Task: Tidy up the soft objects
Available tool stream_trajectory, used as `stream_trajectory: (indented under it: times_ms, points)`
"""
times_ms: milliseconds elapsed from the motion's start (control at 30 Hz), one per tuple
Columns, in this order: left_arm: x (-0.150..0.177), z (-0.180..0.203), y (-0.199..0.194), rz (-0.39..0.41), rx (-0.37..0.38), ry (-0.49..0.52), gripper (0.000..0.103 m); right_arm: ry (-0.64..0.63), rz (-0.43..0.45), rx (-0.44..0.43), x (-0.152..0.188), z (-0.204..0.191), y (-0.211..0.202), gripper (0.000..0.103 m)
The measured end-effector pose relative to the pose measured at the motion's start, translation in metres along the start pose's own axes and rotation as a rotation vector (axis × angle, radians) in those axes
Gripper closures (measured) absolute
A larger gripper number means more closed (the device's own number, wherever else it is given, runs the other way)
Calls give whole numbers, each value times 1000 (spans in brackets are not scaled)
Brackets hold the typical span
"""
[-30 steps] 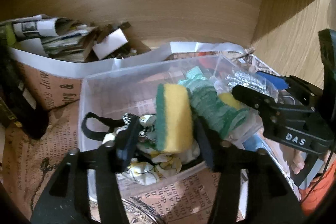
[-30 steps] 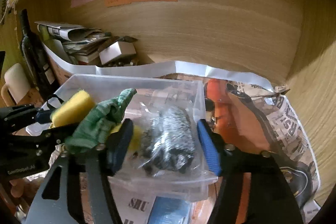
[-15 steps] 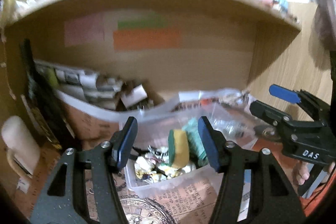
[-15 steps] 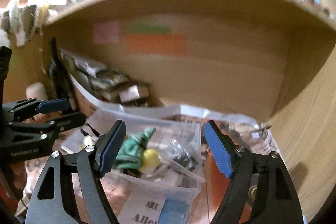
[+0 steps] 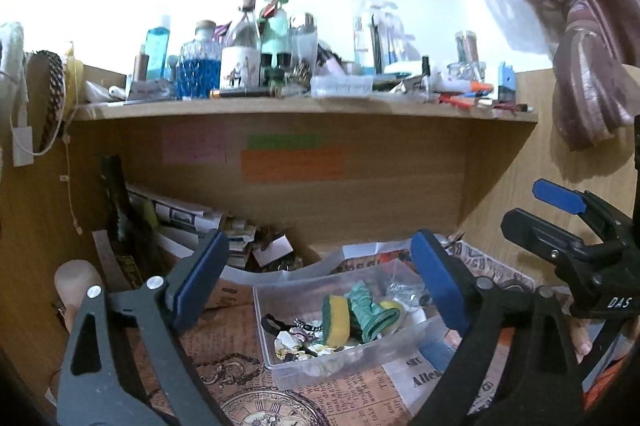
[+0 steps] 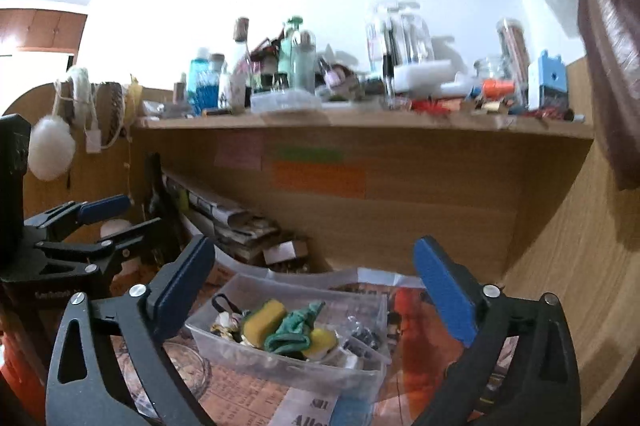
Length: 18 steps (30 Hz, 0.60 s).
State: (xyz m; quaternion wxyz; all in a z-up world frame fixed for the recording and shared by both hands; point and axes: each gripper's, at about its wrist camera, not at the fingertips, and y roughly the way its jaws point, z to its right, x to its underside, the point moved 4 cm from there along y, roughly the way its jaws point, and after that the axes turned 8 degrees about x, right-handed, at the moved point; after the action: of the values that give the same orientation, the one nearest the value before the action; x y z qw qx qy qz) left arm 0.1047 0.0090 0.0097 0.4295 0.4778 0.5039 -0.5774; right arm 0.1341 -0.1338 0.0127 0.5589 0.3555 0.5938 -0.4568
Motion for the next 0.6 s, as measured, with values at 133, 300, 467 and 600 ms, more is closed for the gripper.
stream_trajectory:
  times_ms: [133,300,467,600]
  points:
    - [-3,5,-15,31,7,5,2,0,26,0,-4,-3,-13,0]
    - [-3,6,-23,40,18,-6,0,15,28,2,-4,-3,-20,0]
    - [-1,5,-24,36,24,-10,0,22,22,9,-2,-5,-23,0]
    - [-1,4,-24,35,25,-9,0,26,20,7,-2,-5,-22,0]
